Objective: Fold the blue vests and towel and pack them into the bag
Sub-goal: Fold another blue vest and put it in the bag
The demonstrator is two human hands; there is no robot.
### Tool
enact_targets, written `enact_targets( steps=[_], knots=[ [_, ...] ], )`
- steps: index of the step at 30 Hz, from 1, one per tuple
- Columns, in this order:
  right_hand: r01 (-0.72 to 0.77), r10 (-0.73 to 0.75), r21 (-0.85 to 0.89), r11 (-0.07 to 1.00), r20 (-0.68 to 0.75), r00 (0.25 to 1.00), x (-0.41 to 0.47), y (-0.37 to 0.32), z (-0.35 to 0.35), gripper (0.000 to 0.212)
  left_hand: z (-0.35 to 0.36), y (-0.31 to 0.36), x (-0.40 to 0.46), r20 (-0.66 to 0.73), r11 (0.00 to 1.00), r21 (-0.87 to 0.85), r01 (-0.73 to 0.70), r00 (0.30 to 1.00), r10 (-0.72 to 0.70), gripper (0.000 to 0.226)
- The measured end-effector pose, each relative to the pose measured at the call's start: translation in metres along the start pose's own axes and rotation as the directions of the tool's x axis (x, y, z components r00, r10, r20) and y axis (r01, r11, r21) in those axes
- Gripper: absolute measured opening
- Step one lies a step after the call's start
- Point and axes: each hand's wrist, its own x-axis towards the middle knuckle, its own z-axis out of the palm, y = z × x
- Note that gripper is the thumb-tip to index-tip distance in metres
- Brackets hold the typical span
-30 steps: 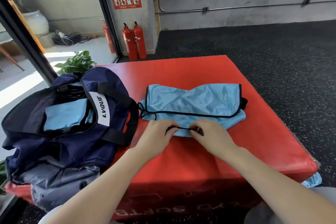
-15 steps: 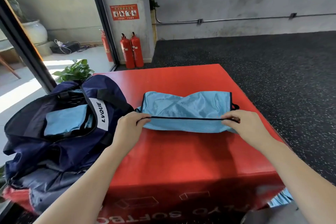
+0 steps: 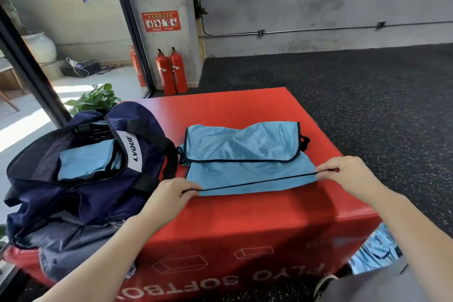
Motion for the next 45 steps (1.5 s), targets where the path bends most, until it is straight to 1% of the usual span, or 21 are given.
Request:
enact_targets(
  steps=[2, 4, 5, 6, 8, 10, 11, 12, 14, 16, 18, 20, 24, 26, 29, 34, 37, 39, 42, 45],
  knots=[
    [-0.029, 0.042, -0.107, 0.994, 0.12, 0.992, -0.001, 0.004, -0.004, 0.029, 0.006, 0.0, -0.008, 0.116, 0.996, 0.055, -0.063, 0.992, 0.057, 0.012],
    [-0.049, 0.102, -0.201, 0.978, 0.262, 0.96, -0.003, 0.003, -0.004, 0.016, 0.008, 0.0, -0.013, 0.218, 0.987, 0.084, -0.136, 0.969, 0.115, 0.016],
    [-0.059, 0.125, -0.217, 0.974, 0.302, 0.945, -0.003, 0.001, -0.002, 0.011, 0.007, 0.0, -0.015, 0.243, 0.984, 0.092, -0.152, 0.962, 0.126, 0.025],
    [-0.069, 0.135, -0.216, 0.974, 0.31, 0.941, -0.001, -0.001, 0.001, 0.017, 0.007, 0.0, -0.016, 0.241, 0.983, 0.098, -0.154, 0.962, 0.126, 0.037],
    [-0.059, 0.109, -0.189, 0.98, 0.269, 0.957, 0.006, -0.006, 0.006, 0.03, 0.006, 0.002, -0.013, 0.179, 0.982, 0.12, -0.144, 0.976, 0.121, 0.056],
    [-0.036, 0.068, -0.14, 0.99, 0.23, 0.971, 0.016, -0.015, 0.014, 0.043, 0.006, 0.003, -0.005, 0.111, 0.982, 0.132, -0.134, 0.987, 0.119, 0.06],
    [-0.013, 0.043, -0.134, 0.991, 0.225, 0.973, 0.02, -0.021, 0.019, 0.047, 0.007, 0.004, 0.0, 0.089, 0.983, 0.137, -0.126, 0.989, 0.114, 0.058],
    [0.014, 0.018, -0.137, 0.99, 0.225, 0.974, 0.026, -0.027, 0.026, 0.046, 0.009, 0.005, 0.007, 0.071, 0.983, 0.139, -0.119, 0.991, 0.11, 0.053],
    [0.073, -0.041, -0.129, 0.989, 0.231, 0.972, 0.038, -0.042, 0.038, 0.032, 0.013, 0.008, 0.022, 0.044, 0.987, 0.129, -0.1, 0.995, 0.095, 0.04],
    [0.13, -0.109, -0.081, 0.988, 0.225, 0.968, 0.052, -0.055, 0.053, 0.019, 0.017, 0.015, 0.037, 0.019, 0.99, 0.103, -0.092, 0.996, 0.091, 0.02],
    [0.195, -0.173, -0.084, 0.977, 0.222, 0.96, 0.068, -0.069, 0.068, 0.012, 0.023, 0.019, 0.054, -0.011, 0.99, 0.098, -0.102, 0.995, 0.104, 0.013],
    [0.253, -0.224, -0.12, 0.96, 0.215, 0.951, 0.083, -0.078, 0.083, 0.011, 0.03, 0.018, 0.069, -0.031, 0.99, 0.097, -0.102, 0.994, 0.106, 0.014],
    [0.306, -0.27, -0.131, 0.943, 0.234, 0.934, 0.106, -0.079, 0.104, 0.021, 0.042, 0.004, 0.094, 0.0, 0.984, 0.148, -0.097, 0.995, 0.098, 0.02],
    [0.3, -0.255, -0.134, 0.945, 0.275, 0.927, 0.115, -0.073, 0.11, 0.026, 0.045, -0.003, 0.103, 0.026, 0.977, 0.191, -0.093, 0.996, 0.089, 0.025],
    [0.275, -0.214, -0.144, 0.951, 0.338, 0.917, 0.127, -0.061, 0.116, 0.034, 0.047, -0.011, 0.111, 0.07, 0.975, 0.216, -0.05, 0.997, 0.036, 0.032],
    [0.278, -0.214, -0.143, 0.95, 0.348, 0.912, 0.14, -0.051, 0.116, 0.029, 0.046, -0.019, 0.119, 0.093, 0.981, 0.196, -0.012, 0.996, -0.006, 0.024],
    [0.273, -0.215, -0.143, 0.951, 0.327, 0.92, 0.141, -0.048, 0.116, 0.022, 0.044, -0.02, 0.12, 0.107, 0.984, 0.177, -0.008, 0.994, -0.012, 0.018],
    [0.268, -0.211, -0.157, 0.951, 0.307, 0.928, 0.139, -0.046, 0.115, 0.017, 0.043, -0.02, 0.119, 0.11, 0.984, 0.178, -0.002, 0.994, -0.018, 0.017],
    [0.251, -0.197, -0.169, 0.953, 0.285, 0.938, 0.137, -0.043, 0.113, 0.015, 0.04, -0.019, 0.115, 0.084, 0.99, 0.138, 0.028, 0.996, -0.04, 0.017],
    [0.238, -0.188, -0.176, 0.955, 0.26, 0.947, 0.133, -0.038, 0.107, 0.018, 0.035, -0.016, 0.11, 0.03, 0.996, 0.081, 0.035, 0.999, -0.038, 0.017]
  ],
)
